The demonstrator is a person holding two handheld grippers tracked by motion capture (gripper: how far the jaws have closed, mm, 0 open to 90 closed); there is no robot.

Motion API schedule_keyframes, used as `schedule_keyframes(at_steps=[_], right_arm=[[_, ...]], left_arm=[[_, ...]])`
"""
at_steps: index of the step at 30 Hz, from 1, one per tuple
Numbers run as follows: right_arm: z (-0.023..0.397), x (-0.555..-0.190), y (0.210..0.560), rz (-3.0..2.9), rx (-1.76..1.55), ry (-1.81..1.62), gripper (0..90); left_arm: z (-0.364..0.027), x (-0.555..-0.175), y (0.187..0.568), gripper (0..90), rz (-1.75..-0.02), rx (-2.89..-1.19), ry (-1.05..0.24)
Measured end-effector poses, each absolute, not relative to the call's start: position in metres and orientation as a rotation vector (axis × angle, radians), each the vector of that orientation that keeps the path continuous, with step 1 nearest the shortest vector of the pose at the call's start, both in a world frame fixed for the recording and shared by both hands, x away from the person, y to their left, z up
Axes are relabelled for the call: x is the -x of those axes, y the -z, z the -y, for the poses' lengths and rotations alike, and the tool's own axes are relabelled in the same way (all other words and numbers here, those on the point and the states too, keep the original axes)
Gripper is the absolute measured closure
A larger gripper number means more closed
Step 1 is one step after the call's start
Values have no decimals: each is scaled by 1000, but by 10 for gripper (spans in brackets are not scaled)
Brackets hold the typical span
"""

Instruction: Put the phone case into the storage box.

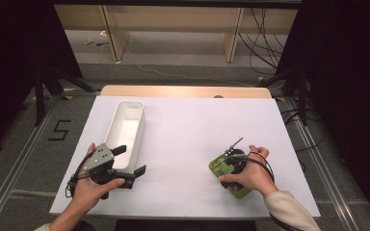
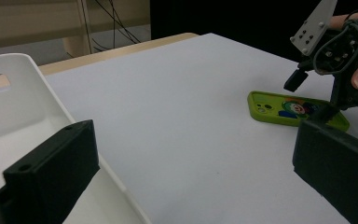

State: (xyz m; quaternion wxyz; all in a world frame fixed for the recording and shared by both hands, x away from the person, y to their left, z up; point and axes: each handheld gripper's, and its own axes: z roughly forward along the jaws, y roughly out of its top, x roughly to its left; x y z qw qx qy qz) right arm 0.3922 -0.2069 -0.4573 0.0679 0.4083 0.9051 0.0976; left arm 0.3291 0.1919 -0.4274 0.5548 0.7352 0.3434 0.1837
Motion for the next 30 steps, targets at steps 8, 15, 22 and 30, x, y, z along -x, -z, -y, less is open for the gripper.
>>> schedule_keyframes(at_steps=[8,15,22,30], right_arm=[[206,-396,461,-2735,-1237,-272,3],[206,-397,464,-2742,-1248,-243,4],[206,-399,466,-2748,-1260,-220,10],[206,-401,467,-2761,-1281,-195,9]], left_arm=[[-192,-329,428,0,-811,-1737,-432],[-192,-329,428,0,-811,-1736,-430],[-191,-329,428,0,-805,-1739,-431],[-191,-329,428,0,-808,-1738,-428]])
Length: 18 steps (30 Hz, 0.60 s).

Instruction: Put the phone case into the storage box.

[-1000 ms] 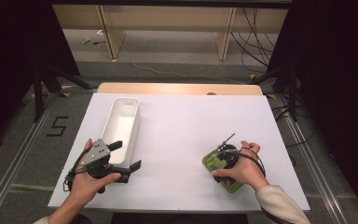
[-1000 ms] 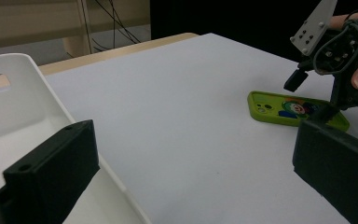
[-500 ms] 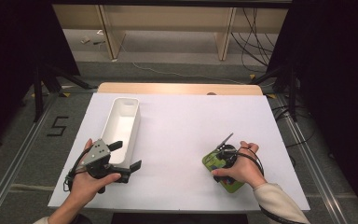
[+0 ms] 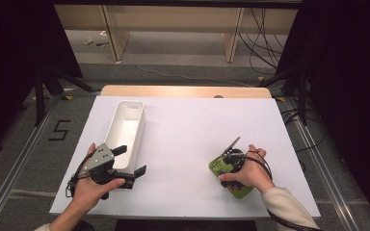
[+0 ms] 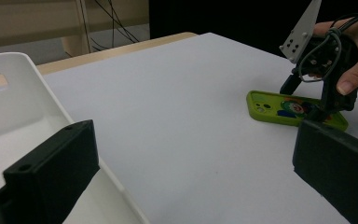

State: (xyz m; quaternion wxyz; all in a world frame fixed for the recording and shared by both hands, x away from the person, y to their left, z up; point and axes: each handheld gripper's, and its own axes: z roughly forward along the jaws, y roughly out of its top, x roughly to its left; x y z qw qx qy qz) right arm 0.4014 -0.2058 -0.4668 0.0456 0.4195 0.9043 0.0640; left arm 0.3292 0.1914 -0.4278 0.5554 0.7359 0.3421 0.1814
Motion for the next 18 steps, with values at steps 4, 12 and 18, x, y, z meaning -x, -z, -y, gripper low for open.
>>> schedule_keyframes(at_steps=[4,12,18], right_arm=[[206,-402,467,-2763,-1282,-194,8],[206,-404,467,-2782,-1280,-183,16],[205,-405,467,-2781,-1287,-179,26]], left_arm=[[-191,-329,428,0,-808,-1738,-428],[-191,-329,428,0,-808,-1738,-429],[-191,-329,428,0,-808,-1738,-428]])
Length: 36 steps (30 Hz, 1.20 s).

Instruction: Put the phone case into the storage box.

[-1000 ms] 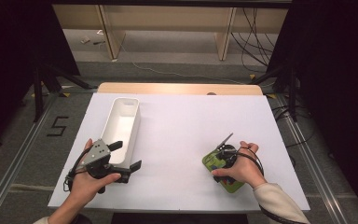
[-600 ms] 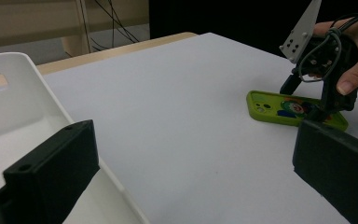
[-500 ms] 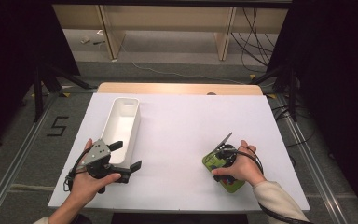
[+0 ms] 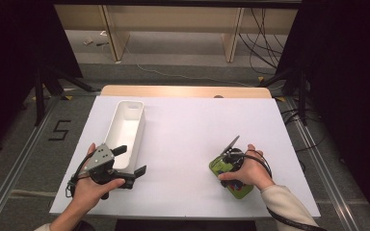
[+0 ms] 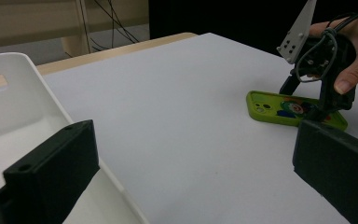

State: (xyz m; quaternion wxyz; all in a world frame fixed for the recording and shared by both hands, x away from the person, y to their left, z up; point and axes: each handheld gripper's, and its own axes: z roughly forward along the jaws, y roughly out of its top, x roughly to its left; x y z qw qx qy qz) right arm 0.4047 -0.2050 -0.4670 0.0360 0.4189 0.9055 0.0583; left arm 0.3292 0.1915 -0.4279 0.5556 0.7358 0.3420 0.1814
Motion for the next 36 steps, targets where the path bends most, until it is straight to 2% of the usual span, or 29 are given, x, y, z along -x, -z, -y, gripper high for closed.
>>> schedule_keyframes(at_steps=[28,36], right_arm=[[200,-403,462,-2786,-1305,-152,154],[200,-403,462,-2779,-1311,-146,162]], left_arm=[[-191,-329,428,0,-802,-1743,-427],[-191,-329,428,0,-805,-1741,-427]])
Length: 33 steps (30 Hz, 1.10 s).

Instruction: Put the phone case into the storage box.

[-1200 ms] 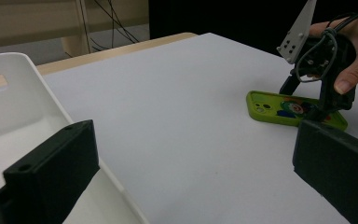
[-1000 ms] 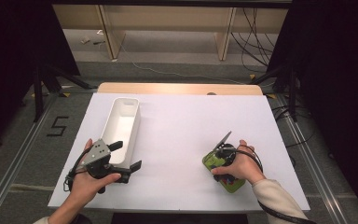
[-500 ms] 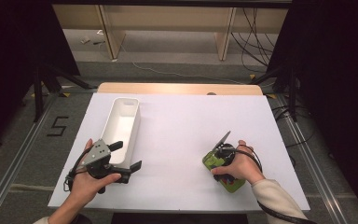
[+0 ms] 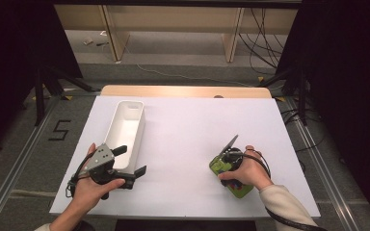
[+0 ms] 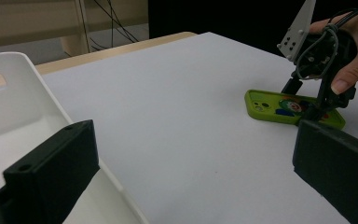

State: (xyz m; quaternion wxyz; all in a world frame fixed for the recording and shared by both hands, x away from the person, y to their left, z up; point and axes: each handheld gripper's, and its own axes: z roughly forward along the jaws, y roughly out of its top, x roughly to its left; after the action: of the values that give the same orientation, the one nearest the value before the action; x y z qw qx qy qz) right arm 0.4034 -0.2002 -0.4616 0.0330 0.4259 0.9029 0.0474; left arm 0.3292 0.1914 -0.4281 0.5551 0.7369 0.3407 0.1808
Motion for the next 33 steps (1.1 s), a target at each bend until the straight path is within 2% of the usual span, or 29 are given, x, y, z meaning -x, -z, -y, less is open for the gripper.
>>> schedule_keyframes(at_steps=[33], right_arm=[[205,-404,449,-2715,-1360,-243,170]], left_arm=[[-191,-329,428,0,-806,-1741,-431]])
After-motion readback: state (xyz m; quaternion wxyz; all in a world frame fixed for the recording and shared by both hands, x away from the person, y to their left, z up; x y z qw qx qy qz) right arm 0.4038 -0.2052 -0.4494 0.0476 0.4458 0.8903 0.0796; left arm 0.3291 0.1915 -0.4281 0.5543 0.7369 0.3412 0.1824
